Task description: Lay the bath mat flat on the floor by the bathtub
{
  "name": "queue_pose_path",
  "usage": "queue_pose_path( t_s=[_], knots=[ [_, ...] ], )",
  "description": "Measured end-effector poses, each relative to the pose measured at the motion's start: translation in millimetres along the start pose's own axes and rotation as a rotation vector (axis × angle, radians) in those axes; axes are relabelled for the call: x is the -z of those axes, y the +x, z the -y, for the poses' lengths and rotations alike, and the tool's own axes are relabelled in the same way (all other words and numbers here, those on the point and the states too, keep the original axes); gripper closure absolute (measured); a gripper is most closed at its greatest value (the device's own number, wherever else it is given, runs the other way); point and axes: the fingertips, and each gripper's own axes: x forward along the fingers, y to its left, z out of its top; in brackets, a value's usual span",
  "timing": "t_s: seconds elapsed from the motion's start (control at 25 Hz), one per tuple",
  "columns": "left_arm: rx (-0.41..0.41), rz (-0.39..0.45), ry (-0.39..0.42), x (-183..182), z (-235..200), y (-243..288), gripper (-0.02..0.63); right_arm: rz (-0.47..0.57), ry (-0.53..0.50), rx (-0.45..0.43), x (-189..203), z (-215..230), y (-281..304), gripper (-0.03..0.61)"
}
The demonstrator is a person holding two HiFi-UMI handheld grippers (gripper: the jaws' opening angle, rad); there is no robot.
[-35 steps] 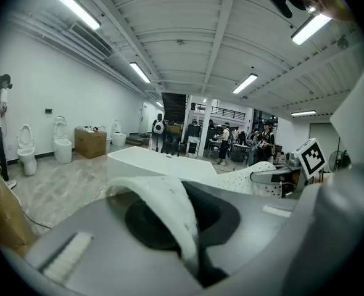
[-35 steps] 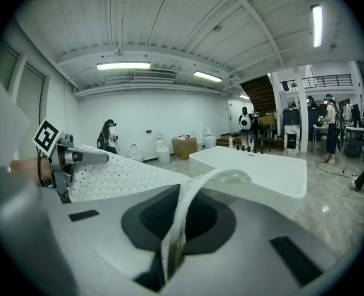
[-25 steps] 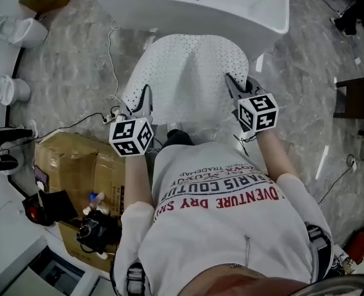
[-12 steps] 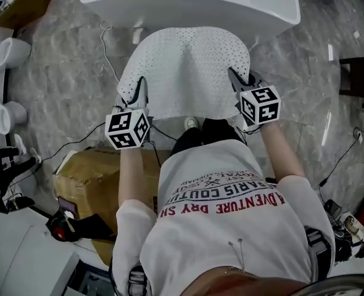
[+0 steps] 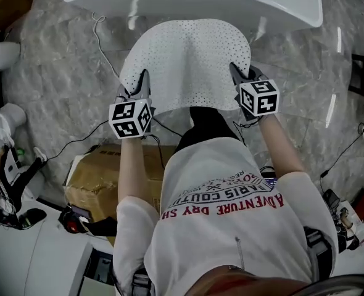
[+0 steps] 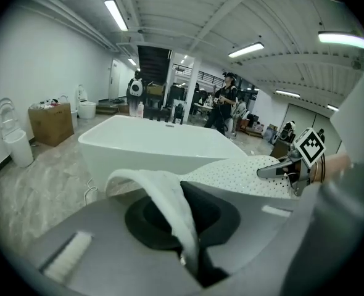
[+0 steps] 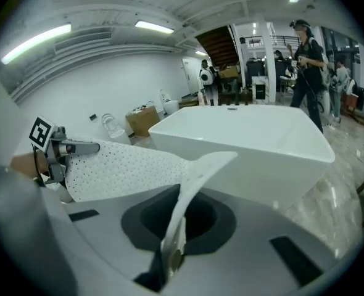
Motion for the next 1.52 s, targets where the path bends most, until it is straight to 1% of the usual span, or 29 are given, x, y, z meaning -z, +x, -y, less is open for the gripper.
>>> queue_pose_path(
  t_s=[0.12, 0.28, 0.4, 0.48, 0.6, 0.72, 0.88, 0.92, 1.08, 1.2, 1.32, 1.52],
  knots=[
    [-0.003, -0.039, -0.024, 5.3, -24.4, 45.2, 0.595, -0.039, 0.016, 0.016, -3.9, 21.1, 43.2, 0.560],
    [-0.009, -0.077, -0.004, 17.0, -60.7, 108.3, 0.595, -0.075, 0.040, 0.041, -4.0, 48.3, 102.5, 0.560],
    [-0.011, -0.099, -0.027, 31.3, -82.0, 155.0, 0.595, -0.099, 0.051, 0.067, 4.5, 70.5, 143.8, 0.560],
    [-0.007, -0.117, -0.040, 47.3, -94.5, 182.3, 0.595, -0.110, 0.076, 0.083, 17.0, 82.3, 169.5, 0.560],
    [0.004, -0.142, -0.014, 78.6, -113.1, 223.1, 0.595, -0.123, 0.108, 0.096, 43.9, 97.8, 210.2, 0.560],
    [0.031, -0.143, 0.039, 111.0, -127.6, 271.5, 0.595, -0.131, 0.085, 0.111, 76.0, 120.0, 255.1, 0.560],
    [0.074, -0.127, 0.127, 162.0, -144.2, 329.5, 0.595, -0.135, 0.055, 0.129, 130.7, 146.5, 314.6, 0.560],
    [0.080, -0.128, 0.127, 176.2, -149.0, 343.4, 0.595, -0.135, 0.053, 0.136, 144.6, 152.8, 328.5, 0.560],
    [0.090, -0.145, 0.083, 236.6, -172.8, 400.4, 0.595, -0.135, 0.042, 0.159, 197.6, 178.1, 384.8, 0.560],
    [0.102, -0.150, 0.101, 275.2, -186.7, 440.4, 0.595, -0.139, 0.018, 0.148, 235.0, 193.8, 423.4, 0.560],
    [0.114, -0.160, 0.137, 305.4, -197.7, 471.8, 0.595, -0.151, 0.001, 0.142, 269.6, 208.1, 454.3, 0.560],
    [0.101, -0.182, 0.159, 346.5, -219.5, 507.6, 0.595, -0.183, 0.009, 0.173, 314.9, 234.1, 488.4, 0.560]
  ],
)
